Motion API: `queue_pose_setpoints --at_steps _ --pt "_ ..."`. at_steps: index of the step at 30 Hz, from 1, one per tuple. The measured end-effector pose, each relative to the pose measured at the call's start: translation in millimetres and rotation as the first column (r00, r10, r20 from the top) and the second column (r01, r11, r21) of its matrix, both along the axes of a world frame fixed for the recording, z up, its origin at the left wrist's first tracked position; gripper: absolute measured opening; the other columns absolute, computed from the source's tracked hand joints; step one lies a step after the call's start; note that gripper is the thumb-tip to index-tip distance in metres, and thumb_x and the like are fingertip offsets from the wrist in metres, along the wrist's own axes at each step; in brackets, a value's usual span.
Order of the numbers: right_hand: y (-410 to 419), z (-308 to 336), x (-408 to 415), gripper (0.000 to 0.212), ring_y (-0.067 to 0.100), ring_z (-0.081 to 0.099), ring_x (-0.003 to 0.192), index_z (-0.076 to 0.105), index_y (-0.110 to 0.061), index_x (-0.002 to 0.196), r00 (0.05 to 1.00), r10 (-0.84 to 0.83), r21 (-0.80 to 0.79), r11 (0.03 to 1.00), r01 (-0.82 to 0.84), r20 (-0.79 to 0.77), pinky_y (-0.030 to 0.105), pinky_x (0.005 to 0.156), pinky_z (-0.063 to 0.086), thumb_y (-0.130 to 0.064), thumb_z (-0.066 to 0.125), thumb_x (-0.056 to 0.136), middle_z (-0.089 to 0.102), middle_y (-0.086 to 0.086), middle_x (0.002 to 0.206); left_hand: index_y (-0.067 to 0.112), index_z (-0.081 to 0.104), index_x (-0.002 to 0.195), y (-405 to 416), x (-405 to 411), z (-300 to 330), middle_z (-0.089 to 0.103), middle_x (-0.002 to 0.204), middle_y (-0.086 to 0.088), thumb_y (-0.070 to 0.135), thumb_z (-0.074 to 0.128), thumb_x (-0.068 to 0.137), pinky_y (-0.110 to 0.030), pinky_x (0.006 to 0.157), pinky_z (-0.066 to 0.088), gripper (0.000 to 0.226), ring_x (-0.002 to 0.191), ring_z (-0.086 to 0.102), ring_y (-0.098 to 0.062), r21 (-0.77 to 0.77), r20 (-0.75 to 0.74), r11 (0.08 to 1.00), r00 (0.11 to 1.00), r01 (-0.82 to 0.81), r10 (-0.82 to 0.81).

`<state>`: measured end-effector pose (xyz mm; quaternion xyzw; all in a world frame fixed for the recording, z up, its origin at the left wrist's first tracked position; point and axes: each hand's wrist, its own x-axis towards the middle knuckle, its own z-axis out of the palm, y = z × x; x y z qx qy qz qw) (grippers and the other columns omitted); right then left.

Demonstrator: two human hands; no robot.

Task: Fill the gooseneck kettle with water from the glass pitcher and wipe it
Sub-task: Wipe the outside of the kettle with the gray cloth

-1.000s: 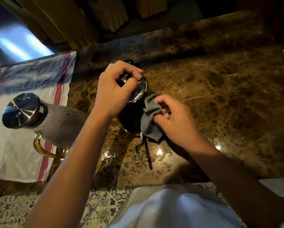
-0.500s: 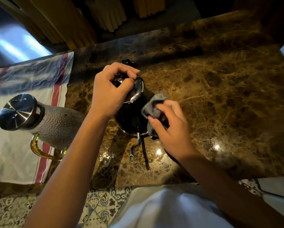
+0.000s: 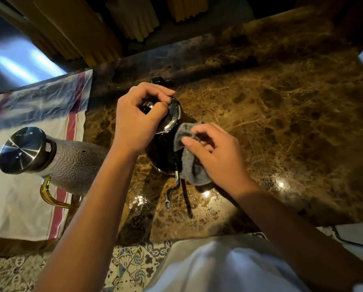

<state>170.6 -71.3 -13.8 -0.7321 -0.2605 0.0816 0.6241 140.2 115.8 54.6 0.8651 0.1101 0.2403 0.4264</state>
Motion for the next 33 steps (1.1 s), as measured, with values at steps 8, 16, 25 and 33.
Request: queue_pose_setpoints --at_steps 8,16,25,33 --pt "14.5 -22.9 -27.2 0.012 0.024 0.058 0.079 0.079 -0.012 0.102 0.889 -0.006 -0.104 0.993 0.061 0.458 0.039 0.062 0.050 -0.011 0.079 0.090 0.059 0.009 0.090 0.013 0.072 0.093 -0.4 0.1 -0.9 0.078 0.109 0.001 0.018 0.062 0.085 -0.058 0.102 0.050 0.013 0.112 0.069 -0.022 -0.025 0.001 1.000 1.000 -0.012 0.012" --pt "-17.3 -61.5 -19.8 0.010 0.022 0.060 0.079 0.070 -0.019 0.095 0.975 0.025 -0.235 0.972 0.028 0.220 0.045 0.065 0.054 -0.017 0.070 0.085 0.057 -0.002 0.096 0.014 0.071 0.093 -1.8 -0.4 -0.9 0.078 0.109 0.004 0.019 0.062 0.085 -0.057 0.104 0.049 0.013 0.113 0.068 -0.021 -0.038 -0.011 0.999 1.000 -0.019 0.019" --pt "-0.3 -3.1 -2.4 0.012 0.009 0.062 0.098 0.074 -0.004 0.103 0.965 -0.021 0.004 1.000 0.021 0.260 0.017 0.088 0.046 -0.010 0.075 0.093 0.065 0.005 0.105 0.014 0.072 0.093 -2.2 -0.9 -1.0 0.078 0.110 0.002 0.019 0.062 0.086 -0.056 0.105 0.049 0.013 0.113 0.069 -0.020 -0.036 0.004 0.999 1.000 -0.021 0.022" --pt "-13.3 -56.2 -12.2 0.014 0.013 0.052 0.082 0.058 -0.011 0.094 0.973 0.007 -0.217 0.975 0.044 0.232 0.031 0.071 0.047 -0.022 0.061 0.087 0.052 -0.002 0.098 0.017 0.072 0.092 -2.9 -1.7 0.0 0.078 0.109 0.005 0.021 0.062 0.085 -0.057 0.105 0.049 0.013 0.115 0.068 -0.020 -0.048 -0.006 0.999 1.000 -0.026 0.026"
